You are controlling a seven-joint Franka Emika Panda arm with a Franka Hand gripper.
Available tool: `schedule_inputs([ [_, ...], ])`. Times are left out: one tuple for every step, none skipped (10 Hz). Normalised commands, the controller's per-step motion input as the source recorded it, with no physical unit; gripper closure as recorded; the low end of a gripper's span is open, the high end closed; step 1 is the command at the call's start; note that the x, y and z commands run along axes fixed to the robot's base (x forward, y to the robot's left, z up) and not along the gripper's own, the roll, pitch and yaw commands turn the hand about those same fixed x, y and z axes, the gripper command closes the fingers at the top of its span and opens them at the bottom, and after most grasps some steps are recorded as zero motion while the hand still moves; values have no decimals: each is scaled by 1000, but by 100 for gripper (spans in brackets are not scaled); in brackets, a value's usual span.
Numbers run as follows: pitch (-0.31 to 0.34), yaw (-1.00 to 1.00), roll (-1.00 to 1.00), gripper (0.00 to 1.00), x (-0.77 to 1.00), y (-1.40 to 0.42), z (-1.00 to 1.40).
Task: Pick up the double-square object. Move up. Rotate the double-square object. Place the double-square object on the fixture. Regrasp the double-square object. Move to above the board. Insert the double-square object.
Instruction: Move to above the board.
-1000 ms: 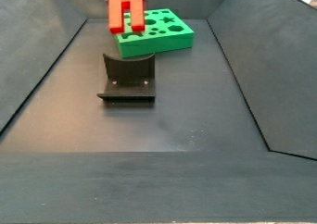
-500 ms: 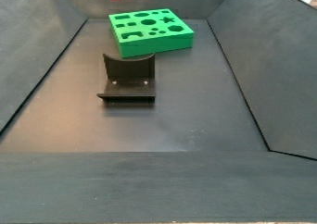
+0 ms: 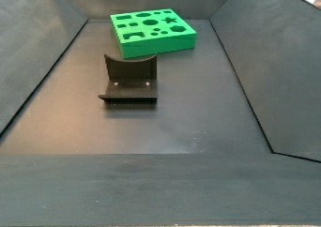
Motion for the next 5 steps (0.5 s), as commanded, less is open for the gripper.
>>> schedule_inputs([
  [93, 70, -49, 100, 13, -34, 628],
  [95, 74, -54, 100, 14, -28, 412],
  [100, 75, -55, 100, 15, -23, 254],
  [-9, -14, -1000, 100, -518, -1000, -95],
  [-13, -12, -1000, 100, -517, -1000, -103],
])
